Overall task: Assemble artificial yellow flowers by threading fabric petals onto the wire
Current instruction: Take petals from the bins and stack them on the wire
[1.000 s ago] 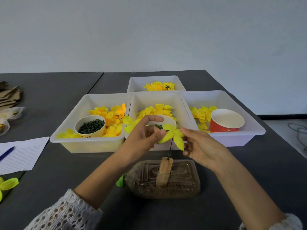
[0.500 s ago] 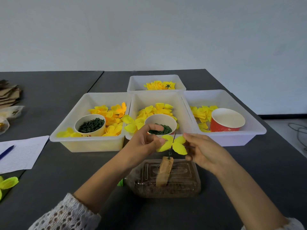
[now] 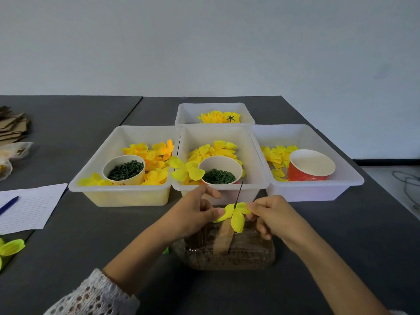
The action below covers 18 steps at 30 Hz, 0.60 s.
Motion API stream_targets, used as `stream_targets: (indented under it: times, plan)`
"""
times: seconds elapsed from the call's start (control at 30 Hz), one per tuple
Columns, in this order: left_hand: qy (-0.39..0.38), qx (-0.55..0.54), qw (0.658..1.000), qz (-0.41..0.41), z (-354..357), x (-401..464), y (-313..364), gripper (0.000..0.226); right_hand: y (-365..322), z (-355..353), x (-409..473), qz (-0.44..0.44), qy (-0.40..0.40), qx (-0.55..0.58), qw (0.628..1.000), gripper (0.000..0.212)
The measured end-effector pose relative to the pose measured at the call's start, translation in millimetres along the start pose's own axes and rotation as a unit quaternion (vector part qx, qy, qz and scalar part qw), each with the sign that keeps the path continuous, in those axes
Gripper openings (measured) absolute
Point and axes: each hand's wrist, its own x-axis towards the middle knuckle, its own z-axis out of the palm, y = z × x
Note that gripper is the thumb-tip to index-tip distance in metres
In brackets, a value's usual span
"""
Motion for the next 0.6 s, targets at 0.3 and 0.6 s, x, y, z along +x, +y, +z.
stream_targets:
  times: [0.3,0.6]
  plan:
    - [0.105,0.058,0.981,0.153,34,-11,29,0.024,-30,-23,19,-0.163,0.170,-0.114,0.965,0.016]
    - [0.148,0.050,0.977,0.142,68,4,11,0.015,-72,13,112,-0.229,-0.002,-0.367,0.902,0.019]
